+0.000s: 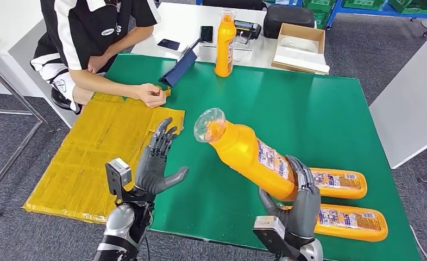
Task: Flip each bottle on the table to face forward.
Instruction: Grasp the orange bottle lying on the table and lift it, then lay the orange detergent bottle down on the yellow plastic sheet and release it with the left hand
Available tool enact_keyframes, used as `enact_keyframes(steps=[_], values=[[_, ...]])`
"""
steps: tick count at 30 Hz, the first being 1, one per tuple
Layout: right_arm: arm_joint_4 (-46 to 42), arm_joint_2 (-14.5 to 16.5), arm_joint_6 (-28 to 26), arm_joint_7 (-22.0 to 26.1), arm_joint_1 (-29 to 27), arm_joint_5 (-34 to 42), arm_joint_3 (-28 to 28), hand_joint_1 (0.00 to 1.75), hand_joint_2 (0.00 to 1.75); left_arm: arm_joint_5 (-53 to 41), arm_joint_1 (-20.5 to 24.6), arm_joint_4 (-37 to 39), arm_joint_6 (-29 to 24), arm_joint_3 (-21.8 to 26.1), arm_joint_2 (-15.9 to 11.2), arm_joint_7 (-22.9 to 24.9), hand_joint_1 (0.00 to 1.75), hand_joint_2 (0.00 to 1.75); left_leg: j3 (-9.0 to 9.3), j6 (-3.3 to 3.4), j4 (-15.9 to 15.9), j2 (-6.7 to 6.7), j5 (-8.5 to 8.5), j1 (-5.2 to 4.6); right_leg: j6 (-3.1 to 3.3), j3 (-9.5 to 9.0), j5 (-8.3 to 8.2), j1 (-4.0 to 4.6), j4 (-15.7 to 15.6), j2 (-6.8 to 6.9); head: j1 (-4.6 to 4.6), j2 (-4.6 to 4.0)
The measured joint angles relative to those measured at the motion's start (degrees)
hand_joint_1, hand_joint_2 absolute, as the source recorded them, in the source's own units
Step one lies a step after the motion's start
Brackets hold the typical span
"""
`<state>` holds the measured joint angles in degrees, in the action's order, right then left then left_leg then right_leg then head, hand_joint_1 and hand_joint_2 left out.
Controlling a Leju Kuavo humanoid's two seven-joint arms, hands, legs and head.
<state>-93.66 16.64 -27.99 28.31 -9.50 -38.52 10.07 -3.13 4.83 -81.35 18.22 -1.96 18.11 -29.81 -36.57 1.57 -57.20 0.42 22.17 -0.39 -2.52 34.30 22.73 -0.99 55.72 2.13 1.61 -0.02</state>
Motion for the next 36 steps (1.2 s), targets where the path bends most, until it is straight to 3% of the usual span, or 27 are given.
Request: enact_keyframes(steps=[5, 11, 17, 24, 34, 36], values=[[5.9, 0.2, 14.5, 4.3, 3.6, 8.5, 0.0, 1.75, 1.75, 7.4, 0.5, 1.5, 9.1, -5.4, -1.0, 1.0, 0.00, 1.75, 0.00, 0.01, 0.0, -0.01, -0.02, 0.01, 0.00, -0.01, -0.01, 0.00, 0.0, 0.01, -0.01, 0.00], [15.0, 0.7, 21.8, 5.9, 7.9, 10.9, 0.1, 1.75, 1.75, 9.8, 2.0, 2.8, 10.6, -11.3, -2.4, 1.1, 0.00, 1.75, 0.00, 0.02, 0.0, -0.02, -0.04, 0.01, -0.01, -0.02, -0.01, 0.01, 0.0, 0.01, 0.00, 0.00], [22.8, 1.3, 24.3, 5.9, 10.7, 9.6, 0.9, 1.75, 1.75, 10.6, 3.4, 3.7, 10.1, -13.8, -3.6, 1.1, 0.00, 1.75, -0.03, 0.03, 0.0, -0.04, -0.04, 0.01, -0.01, 0.01, 0.00, 0.01, 0.0, 0.01, 0.00, 0.00], [31.1, 2.9, 23.1, 5.6, 13.1, 6.8, 3.2, 1.75, 1.75, 10.6, 4.1, 4.3, 9.6, -14.8, -4.2, 1.0, 0.00, 1.75, -0.03, 0.02, 0.0, -0.04, -0.04, 0.01, 0.00, 0.02, 0.00, 0.01, 0.0, 0.02, 0.00, 0.00], [35.0, 3.5, 22.4, 5.4, 13.8, 6.2, 4.3, 1.75, 1.75, 10.6, 4.5, 4.7, 9.3, -14.9, -4.3, 0.9, 0.02, 1.75, -0.05, 0.03, 0.0, -0.04, -0.04, 0.01, -0.01, 0.02, 0.00, 0.00, 0.0, 0.02, -0.01, 0.00], [35.7, 3.5, 21.6, 5.1, 14.0, 5.3, 4.7, 1.75, 1.75, 10.5, 4.6, 4.7, 8.6, -14.9, -4.4, 0.8, 0.88, 1.75, -0.04, 0.02, 0.0, -0.04, -0.04, 0.01, -0.01, 0.02, 0.00, 0.01, 0.0, 0.02, -0.01, 0.00]])
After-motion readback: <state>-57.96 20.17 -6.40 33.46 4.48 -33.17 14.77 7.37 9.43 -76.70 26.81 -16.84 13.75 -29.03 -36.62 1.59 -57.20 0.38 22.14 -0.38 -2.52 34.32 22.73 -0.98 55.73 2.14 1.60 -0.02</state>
